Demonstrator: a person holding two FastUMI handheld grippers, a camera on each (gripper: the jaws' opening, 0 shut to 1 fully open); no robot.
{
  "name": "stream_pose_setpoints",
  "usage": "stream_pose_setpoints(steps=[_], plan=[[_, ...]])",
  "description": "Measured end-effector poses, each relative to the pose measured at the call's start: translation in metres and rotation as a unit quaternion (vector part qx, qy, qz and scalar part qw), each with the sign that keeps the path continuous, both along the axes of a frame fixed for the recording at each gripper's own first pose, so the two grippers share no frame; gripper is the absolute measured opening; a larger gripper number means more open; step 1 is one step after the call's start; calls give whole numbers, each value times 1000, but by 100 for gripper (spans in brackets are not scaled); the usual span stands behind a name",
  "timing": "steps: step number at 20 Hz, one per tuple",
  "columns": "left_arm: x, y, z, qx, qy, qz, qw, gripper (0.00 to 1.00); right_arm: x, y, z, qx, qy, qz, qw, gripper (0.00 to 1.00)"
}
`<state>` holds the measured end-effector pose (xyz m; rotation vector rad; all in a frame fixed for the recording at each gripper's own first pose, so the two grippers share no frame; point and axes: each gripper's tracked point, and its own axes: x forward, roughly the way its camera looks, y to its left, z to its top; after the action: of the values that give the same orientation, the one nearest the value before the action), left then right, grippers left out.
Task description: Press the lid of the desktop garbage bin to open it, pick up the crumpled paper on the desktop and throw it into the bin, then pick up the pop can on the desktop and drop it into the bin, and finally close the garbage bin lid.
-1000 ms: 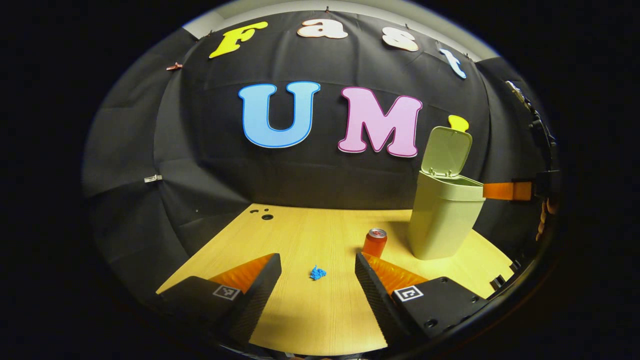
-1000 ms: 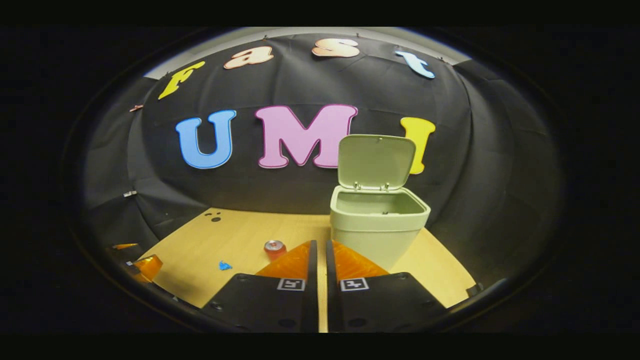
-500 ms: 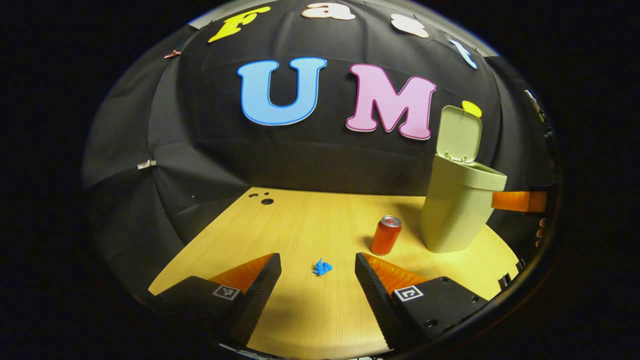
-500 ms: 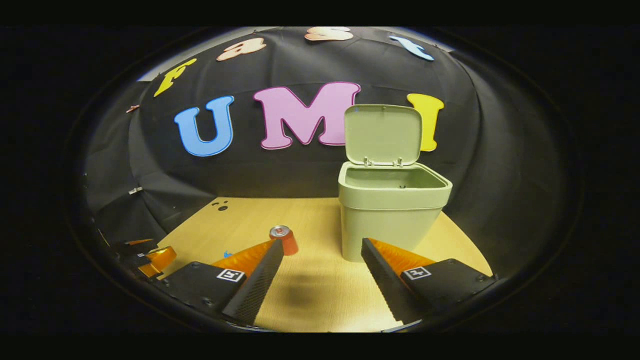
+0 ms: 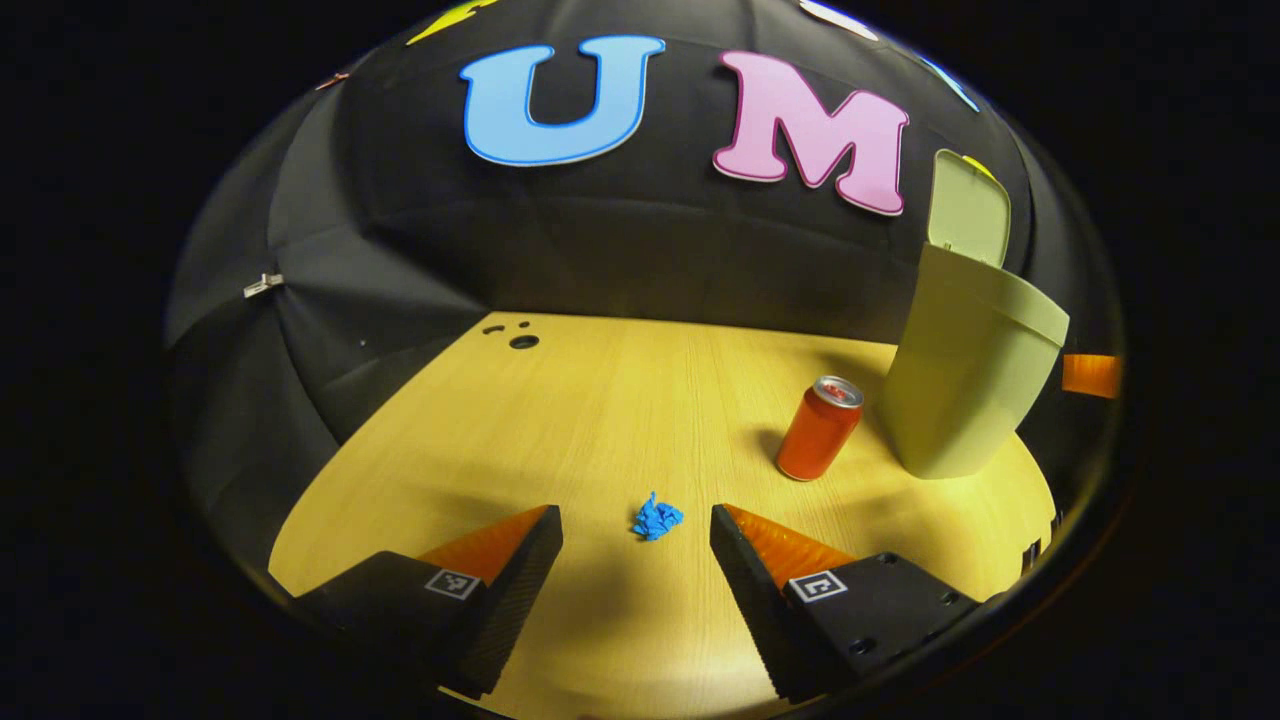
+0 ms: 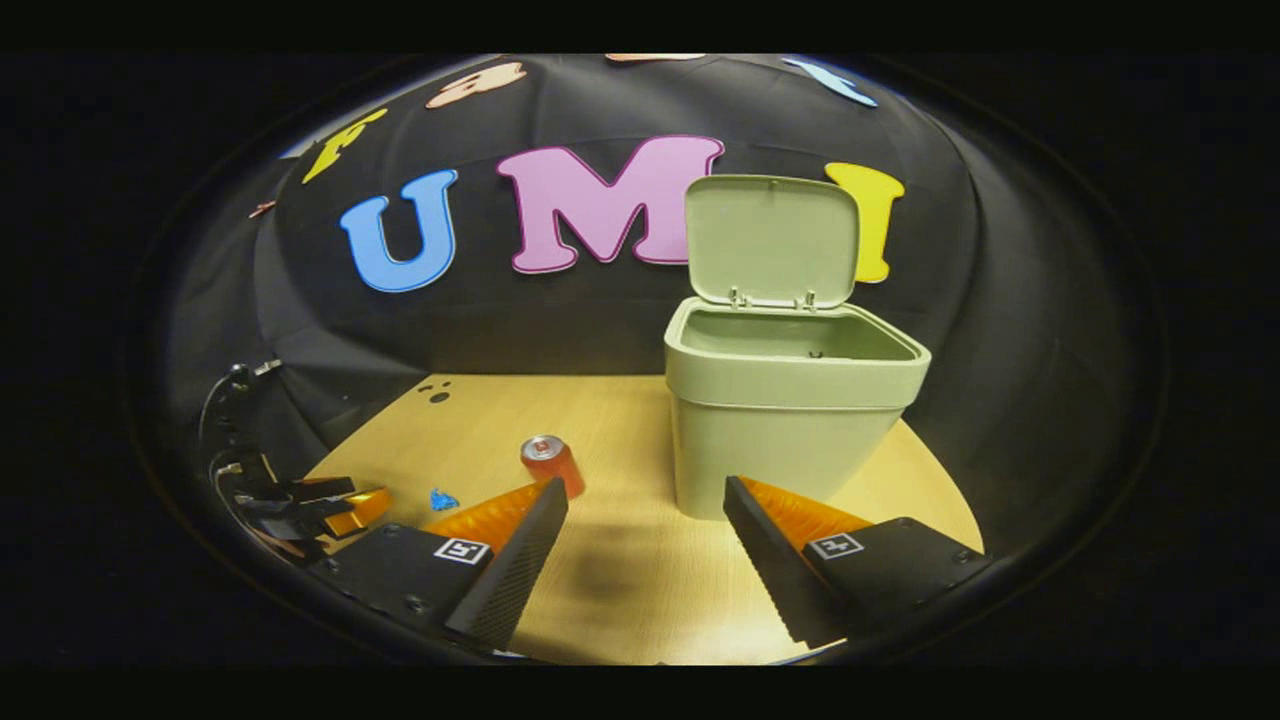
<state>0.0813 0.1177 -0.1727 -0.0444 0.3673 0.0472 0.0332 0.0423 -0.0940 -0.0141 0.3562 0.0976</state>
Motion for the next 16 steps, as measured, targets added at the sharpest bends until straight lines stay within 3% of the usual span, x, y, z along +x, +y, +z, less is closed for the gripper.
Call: stream_pose_setpoints(steps=[16], plan=[[71,-8,-87,-6,108,22,994,96,16,-27,-37,-13,57,3,998,99]])
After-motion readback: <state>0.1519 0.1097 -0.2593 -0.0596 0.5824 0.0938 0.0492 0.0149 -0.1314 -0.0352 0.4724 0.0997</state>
